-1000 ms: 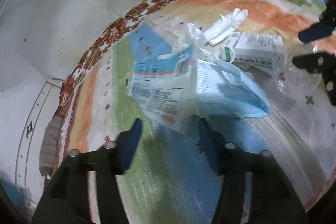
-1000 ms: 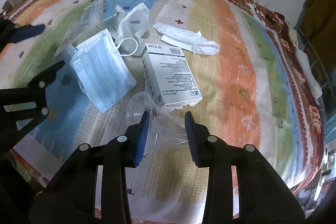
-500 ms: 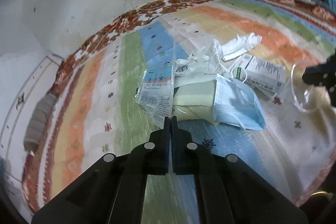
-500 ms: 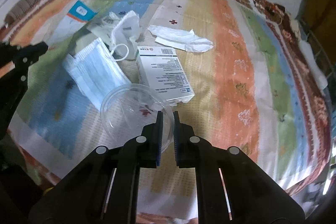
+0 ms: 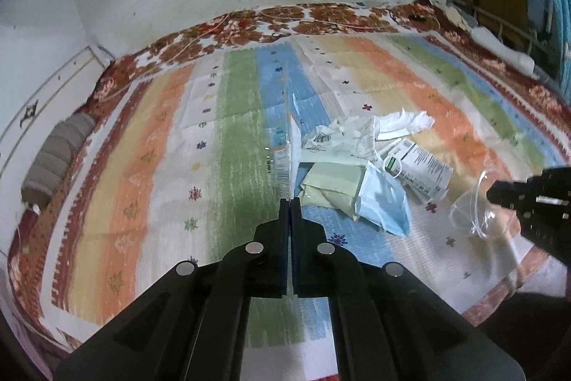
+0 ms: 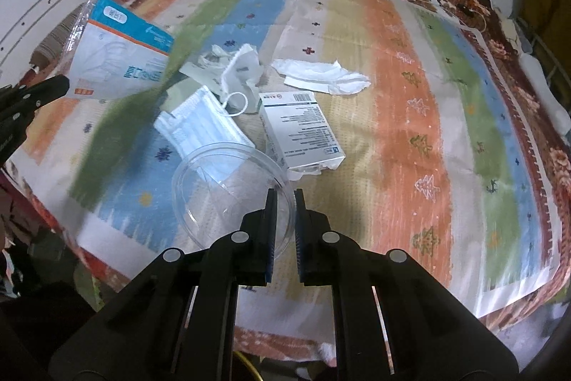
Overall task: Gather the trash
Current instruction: 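Lift the packet and the clear cup and carry them toward the bin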
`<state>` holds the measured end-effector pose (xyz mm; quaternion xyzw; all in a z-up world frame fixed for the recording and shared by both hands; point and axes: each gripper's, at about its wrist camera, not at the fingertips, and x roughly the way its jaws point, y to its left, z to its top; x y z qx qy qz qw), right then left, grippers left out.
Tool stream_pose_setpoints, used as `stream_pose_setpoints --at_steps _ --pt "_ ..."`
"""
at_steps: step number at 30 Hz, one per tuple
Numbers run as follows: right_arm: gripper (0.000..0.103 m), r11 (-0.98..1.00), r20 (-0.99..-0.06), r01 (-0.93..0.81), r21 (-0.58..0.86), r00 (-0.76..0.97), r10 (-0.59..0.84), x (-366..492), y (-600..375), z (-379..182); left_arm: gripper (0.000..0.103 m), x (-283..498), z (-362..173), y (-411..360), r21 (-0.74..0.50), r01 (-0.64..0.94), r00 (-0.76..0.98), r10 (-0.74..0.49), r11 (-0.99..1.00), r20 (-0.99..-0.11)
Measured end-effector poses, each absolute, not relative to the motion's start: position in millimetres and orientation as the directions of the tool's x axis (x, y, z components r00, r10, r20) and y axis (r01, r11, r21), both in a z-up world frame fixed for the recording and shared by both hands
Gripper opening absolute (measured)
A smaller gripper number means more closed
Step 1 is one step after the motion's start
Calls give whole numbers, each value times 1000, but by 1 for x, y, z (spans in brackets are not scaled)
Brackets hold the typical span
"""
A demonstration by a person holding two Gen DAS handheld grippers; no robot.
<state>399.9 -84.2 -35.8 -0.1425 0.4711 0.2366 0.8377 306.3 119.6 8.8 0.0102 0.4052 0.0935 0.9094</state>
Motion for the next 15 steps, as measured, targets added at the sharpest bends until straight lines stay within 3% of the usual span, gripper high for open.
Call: stream_pose_setpoints --at_steps 15 --pt "8 832 -823 -551 66 441 358 363 -96 -2 0 257 48 122 -80 -229 670 98 970 -736"
